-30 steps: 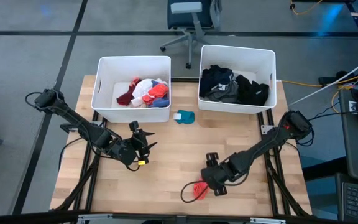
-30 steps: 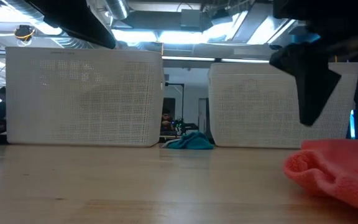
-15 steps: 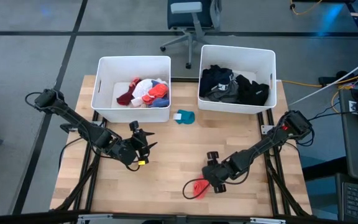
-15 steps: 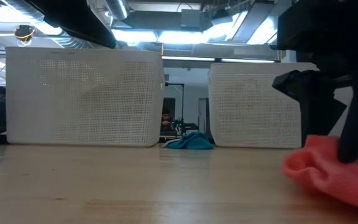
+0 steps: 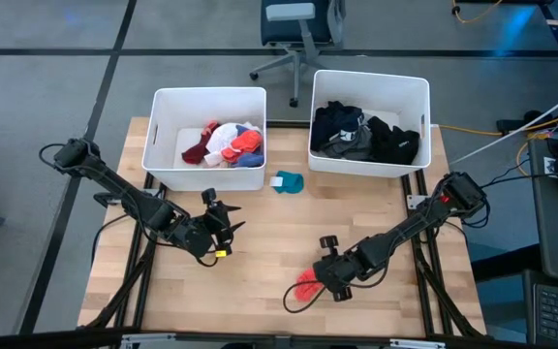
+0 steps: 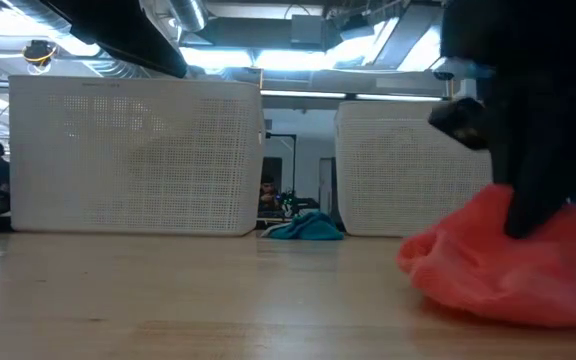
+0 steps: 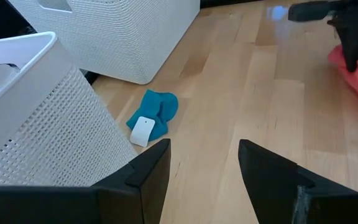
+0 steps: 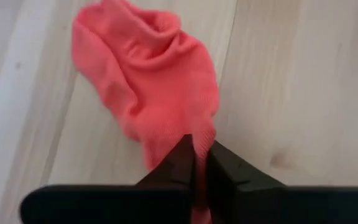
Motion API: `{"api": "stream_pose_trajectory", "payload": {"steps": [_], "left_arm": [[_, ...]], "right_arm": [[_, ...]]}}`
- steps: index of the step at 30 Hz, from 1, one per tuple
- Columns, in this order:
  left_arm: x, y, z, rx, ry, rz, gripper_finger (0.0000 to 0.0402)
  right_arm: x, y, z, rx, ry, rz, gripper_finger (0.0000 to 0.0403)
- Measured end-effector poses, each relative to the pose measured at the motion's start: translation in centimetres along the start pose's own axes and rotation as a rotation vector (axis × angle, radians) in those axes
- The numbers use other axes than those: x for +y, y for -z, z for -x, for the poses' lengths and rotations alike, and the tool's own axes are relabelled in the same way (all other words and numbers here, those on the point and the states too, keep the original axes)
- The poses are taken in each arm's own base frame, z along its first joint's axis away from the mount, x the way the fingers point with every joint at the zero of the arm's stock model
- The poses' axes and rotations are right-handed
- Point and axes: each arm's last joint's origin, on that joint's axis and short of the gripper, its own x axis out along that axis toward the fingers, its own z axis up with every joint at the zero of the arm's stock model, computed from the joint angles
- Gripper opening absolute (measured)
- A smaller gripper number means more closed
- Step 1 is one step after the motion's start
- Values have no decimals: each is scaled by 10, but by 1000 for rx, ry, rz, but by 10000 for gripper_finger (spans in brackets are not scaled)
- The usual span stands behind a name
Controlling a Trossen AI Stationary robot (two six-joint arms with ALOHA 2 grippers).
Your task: Sort clothes
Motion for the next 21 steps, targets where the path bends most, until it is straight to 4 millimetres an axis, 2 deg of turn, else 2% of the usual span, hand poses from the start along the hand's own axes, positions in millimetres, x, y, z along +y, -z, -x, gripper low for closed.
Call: {"api": "stream_pose_trajectory", "payload": {"steps": [6, 10, 21], "left_arm": [[0, 0, 0, 0, 0, 0, 180], [0, -1, 0, -5, 1, -3, 180], [0, -1, 0, -7, 2, -1, 180]], "right_arm": [[-5, -29, 22, -10, 40, 70, 8], [-18, -52, 40, -54, 99, 114, 18], [-82, -114, 89, -208, 215, 190, 10]]}}
